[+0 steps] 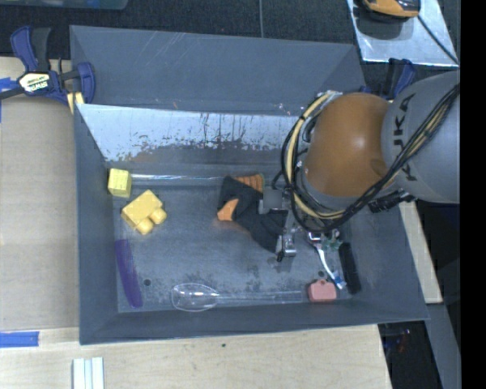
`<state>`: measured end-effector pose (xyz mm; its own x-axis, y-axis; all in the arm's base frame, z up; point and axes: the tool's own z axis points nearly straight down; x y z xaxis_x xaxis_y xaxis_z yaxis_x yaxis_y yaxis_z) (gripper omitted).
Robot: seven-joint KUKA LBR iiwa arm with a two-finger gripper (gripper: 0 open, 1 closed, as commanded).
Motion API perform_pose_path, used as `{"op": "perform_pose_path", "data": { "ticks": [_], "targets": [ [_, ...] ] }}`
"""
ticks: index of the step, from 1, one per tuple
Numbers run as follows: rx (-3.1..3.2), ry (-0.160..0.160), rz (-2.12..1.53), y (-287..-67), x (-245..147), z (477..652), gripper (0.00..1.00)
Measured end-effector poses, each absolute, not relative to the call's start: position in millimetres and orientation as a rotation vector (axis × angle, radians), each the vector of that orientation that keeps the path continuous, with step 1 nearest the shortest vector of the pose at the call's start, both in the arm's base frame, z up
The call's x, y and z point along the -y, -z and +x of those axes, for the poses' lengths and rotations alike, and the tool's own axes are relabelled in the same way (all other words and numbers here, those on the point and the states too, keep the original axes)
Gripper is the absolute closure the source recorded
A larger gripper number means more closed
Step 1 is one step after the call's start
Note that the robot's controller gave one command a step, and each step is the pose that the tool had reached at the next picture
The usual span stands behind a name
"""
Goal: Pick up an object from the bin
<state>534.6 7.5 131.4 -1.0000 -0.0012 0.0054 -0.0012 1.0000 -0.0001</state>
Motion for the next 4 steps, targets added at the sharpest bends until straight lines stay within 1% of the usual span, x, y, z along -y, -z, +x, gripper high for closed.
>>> {"op": "perform_pose_path", "data": {
  "ticks": [1,2,3,4],
  "targets": [
    [3.145,0.000,0.001,-136,-8,536.5,0.00],
    [3.140,0.002,-0.283,-86,26,594.7,0.00],
    [3.126,-0.001,-0.387,-69,24,607.8,0.00],
    [3.134,0.001,-0.347,-69,32,608.8,0.00]
  ]
}}
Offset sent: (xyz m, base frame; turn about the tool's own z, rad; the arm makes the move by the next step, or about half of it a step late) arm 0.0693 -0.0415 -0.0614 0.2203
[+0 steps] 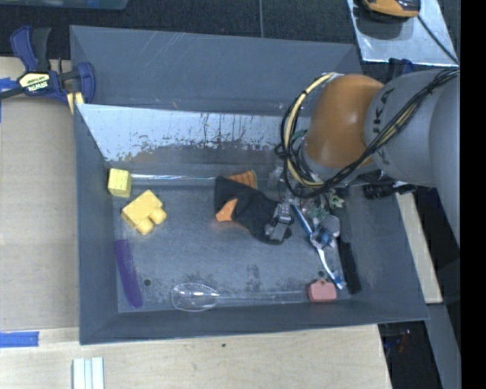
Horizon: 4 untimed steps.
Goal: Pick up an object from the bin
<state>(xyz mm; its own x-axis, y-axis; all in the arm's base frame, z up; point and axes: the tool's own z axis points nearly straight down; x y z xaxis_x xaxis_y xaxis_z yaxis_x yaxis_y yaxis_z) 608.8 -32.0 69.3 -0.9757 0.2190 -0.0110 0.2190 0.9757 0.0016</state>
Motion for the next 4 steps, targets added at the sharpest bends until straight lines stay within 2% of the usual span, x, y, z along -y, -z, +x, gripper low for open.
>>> {"op": "perform_pose_path", "data": {
  "ticks": [1,2,4],
  "targets": [
    [-3.107,0.000,0.378,-70,23,609.0,0.00],
    [-3.103,0.000,0.351,-72,34,611.3,1.00],
    [-3.102,0.000,0.350,-73,34,611.5,1.00]
  ]
}}
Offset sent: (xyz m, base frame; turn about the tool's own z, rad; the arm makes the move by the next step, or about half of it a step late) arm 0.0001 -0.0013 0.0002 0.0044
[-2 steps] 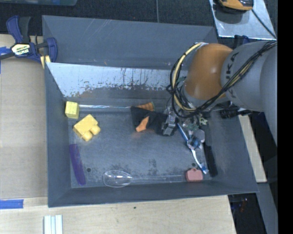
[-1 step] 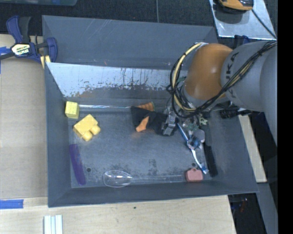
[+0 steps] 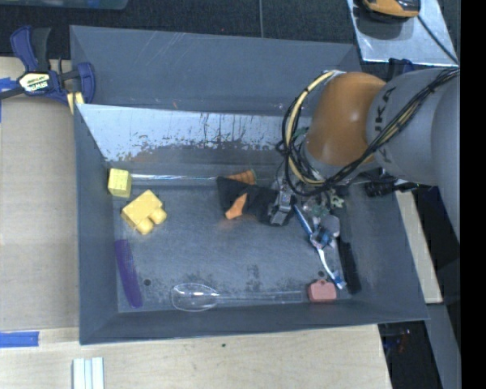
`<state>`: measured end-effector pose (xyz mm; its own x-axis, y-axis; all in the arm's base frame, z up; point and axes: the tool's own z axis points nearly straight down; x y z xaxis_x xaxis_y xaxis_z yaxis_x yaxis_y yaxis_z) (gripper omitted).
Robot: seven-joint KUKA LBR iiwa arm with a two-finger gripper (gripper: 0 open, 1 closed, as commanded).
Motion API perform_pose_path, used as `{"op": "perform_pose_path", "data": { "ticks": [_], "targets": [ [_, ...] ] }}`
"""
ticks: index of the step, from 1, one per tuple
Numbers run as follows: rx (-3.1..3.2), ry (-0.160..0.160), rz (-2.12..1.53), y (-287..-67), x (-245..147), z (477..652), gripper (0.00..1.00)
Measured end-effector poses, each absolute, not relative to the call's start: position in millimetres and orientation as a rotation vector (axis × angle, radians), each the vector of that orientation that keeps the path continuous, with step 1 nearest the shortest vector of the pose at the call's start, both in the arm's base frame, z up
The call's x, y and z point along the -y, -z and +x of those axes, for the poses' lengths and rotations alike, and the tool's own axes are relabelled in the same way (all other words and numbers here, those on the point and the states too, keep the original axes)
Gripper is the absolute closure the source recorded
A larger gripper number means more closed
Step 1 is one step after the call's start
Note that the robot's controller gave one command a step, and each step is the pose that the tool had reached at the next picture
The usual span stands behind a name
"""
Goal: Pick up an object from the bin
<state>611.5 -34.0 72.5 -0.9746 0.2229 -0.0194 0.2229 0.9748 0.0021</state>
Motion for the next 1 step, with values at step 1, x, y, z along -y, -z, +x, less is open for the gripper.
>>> {"op": "perform_pose_path", "data": {
  "ticks": [1],
  "targets": [
    [-3.105,0.000,0.350,-86.1,34.0,610.2,1.00]
  ]
}}
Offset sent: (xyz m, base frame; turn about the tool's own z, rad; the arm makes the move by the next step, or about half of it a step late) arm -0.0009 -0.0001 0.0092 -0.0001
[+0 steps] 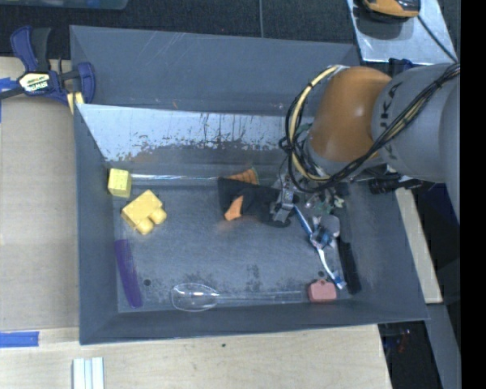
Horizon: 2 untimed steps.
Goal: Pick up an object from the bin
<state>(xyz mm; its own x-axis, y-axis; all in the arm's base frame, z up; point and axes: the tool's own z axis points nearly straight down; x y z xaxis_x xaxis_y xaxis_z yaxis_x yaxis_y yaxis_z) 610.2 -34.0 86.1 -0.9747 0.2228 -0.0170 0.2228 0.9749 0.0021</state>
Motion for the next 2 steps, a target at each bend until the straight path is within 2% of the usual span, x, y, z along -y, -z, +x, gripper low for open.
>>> {"op": "perform_pose_path", "data": {
  "ticks": [1,2],
  "targets": [
    [-3.102,0.000,0.350,-111,34,611.0,1.00],
    [-3.100,0.000,0.350,-126,35,611.3,1.00]
  ]
}}
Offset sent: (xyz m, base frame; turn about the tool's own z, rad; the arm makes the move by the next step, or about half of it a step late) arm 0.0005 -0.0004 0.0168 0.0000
